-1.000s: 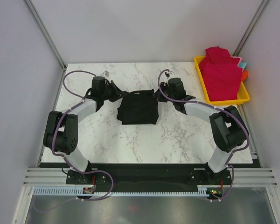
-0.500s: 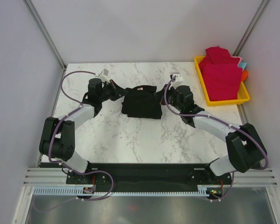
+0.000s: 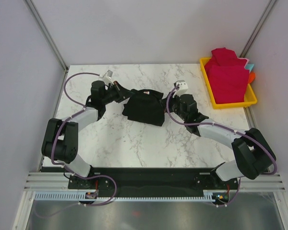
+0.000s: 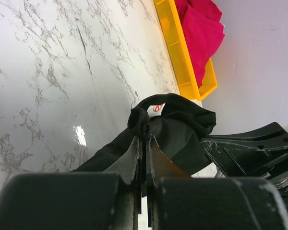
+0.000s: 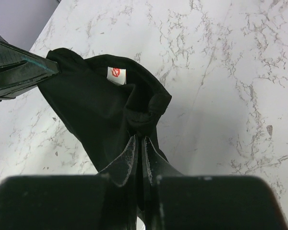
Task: Fold and stack the t-shirts
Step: Neatly place the folded tshirt to the corner
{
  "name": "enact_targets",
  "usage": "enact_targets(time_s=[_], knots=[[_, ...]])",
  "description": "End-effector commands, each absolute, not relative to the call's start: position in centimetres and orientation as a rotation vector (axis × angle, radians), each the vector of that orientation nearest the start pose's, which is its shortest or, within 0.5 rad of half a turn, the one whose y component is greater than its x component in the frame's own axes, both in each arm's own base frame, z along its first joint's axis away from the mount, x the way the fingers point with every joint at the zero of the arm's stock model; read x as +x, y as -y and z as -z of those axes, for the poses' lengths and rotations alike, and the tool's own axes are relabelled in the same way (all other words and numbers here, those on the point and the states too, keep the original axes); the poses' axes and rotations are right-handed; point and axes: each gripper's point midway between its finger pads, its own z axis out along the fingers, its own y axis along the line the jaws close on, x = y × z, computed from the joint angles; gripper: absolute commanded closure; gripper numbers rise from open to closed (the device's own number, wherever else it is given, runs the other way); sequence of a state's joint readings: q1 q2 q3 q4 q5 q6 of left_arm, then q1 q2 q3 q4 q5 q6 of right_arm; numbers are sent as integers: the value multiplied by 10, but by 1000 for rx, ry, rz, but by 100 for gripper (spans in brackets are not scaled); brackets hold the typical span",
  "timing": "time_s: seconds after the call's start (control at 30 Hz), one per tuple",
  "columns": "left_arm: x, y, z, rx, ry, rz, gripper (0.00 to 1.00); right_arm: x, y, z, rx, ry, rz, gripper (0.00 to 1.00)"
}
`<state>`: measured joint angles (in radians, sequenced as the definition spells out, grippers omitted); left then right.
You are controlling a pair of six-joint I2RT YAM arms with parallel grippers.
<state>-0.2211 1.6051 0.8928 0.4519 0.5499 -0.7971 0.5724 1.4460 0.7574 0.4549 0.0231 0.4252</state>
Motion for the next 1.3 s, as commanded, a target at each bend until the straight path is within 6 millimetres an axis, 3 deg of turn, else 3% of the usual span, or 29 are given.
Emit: enact_targets(time_s=[0.0,0.13,0.27,0.3,0.33,0.37,0.4,0.43,0.47,0.5,0.57,0.6,0.63,0.73,0.9,1.07,1.17,1.27], knots=[[415,214,-186,-175,-1938,1207,98,381,-256,-193,-100,-1788,-681,99],[422,208,-172,-219,-1968,1170,98,396,-259,-187,-87,-1817,-637,98],[435,199,-154,-280,-1999,1163,98,418,-262,-166,-78,-1876,-598,94],[441,198,-154,-284,-1995,1163,98,423,-263,-163,-78,-1885,-601,90],[446,195,-142,-304,-2015,1156,98,432,-266,-170,-78,-1872,-607,87],[451,194,-137,-309,-2023,1151,98,441,-262,-153,-55,-1911,-591,77],[461,194,-139,-304,-2014,1150,98,446,-263,-149,-51,-1923,-600,40],[468,192,-135,-309,-2022,1145,97,459,-261,-155,-33,-1909,-601,31],[470,193,-108,-329,-2100,1152,92,462,-259,-137,-21,-1959,-582,25],[481,196,-116,-310,-2088,1170,88,465,-260,-135,-13,-1968,-585,21],[485,198,-101,-337,-2123,1208,76,466,-263,-130,-26,-1978,-606,19],[487,198,-102,-342,-2118,1209,71,466,-264,-131,-23,-1979,-611,18],[489,196,-101,-350,-2116,1201,56,464,-265,-131,-24,-1985,-619,18],[489,187,-103,-370,-2137,1135,39,462,-258,-128,3,-2022,-587,18],[486,177,-104,-383,-2148,1027,37,465,-252,-107,55,-2085,-563,25],[485,182,-93,-351,-2200,960,39,471,-237,-80,157,-2165,-554,28],[488,184,-87,-351,-2212,968,43,471,-235,-69,174,-2194,-565,28],[490,186,-82,-353,-2225,973,48,471,-241,-64,165,-2211,-599,34]])
